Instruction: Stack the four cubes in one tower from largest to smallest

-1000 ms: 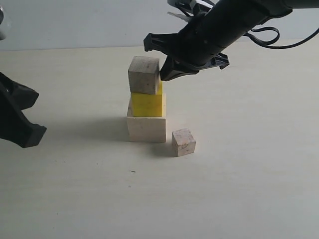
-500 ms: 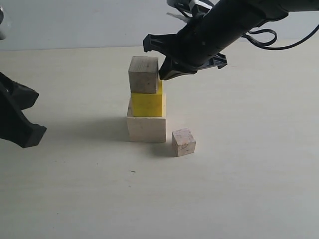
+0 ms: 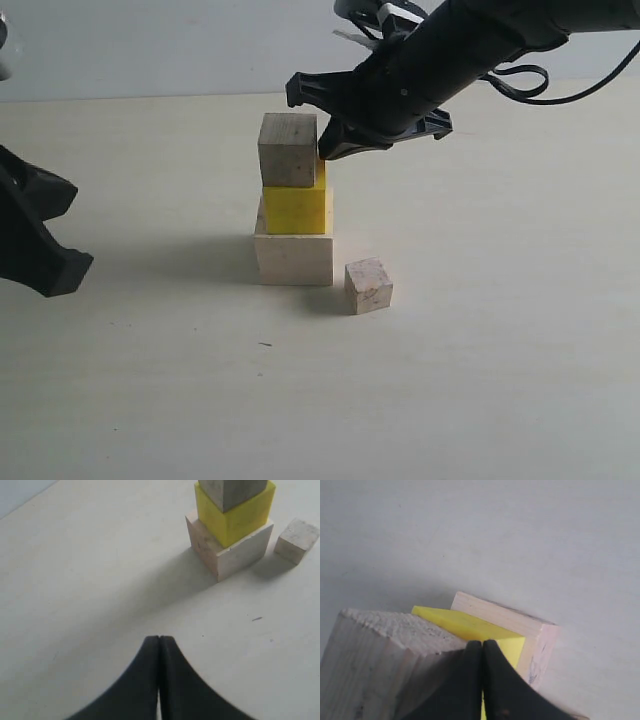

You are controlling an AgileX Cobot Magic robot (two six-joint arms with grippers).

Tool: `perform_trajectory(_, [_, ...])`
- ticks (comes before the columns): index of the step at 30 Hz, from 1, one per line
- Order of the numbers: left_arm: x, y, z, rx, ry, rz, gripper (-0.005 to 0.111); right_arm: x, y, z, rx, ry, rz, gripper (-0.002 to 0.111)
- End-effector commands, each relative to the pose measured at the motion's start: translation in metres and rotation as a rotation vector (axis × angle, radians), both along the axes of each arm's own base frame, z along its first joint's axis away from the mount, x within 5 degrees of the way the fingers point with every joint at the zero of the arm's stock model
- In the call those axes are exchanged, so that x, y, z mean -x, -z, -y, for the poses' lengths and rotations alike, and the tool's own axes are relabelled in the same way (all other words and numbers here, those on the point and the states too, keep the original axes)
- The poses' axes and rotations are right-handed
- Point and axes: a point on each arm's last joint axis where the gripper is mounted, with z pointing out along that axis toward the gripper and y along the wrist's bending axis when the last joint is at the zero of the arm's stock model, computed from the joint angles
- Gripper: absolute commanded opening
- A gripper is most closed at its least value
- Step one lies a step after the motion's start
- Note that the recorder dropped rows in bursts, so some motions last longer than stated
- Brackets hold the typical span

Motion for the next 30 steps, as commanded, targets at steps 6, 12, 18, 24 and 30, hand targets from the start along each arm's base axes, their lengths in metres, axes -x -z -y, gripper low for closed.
perform_trajectory(6, [0.002, 0.003, -0.001, -0.003, 0.008, 0.002, 0.000, 0.000, -0.006, 0.012, 0.097, 0.058, -0.002, 0.000])
perform_trajectory(12, [0.002, 0.003, -0.001, -0.003, 0.008, 0.002, 0.000, 0.005, -0.012, 0.015, 0.103, 0.073, -0.032, 0.000])
perform_trajectory(18, [0.002, 0.003, -0.001, -0.003, 0.008, 0.002, 0.000, 0.006, -0.003, 0.014, 0.119, 0.064, -0.077, 0.000])
perform_trajectory(24, [0.002, 0.003, -0.001, -0.003, 0.008, 0.002, 0.000, 0.004, 0.004, 0.013, 0.121, 0.067, -0.093, 0.000])
perform_trajectory(30, [0.002, 0.003, -0.001, -0.003, 0.008, 0.002, 0.000, 0.001, 0.015, 0.010, 0.113, 0.072, -0.124, 0.000])
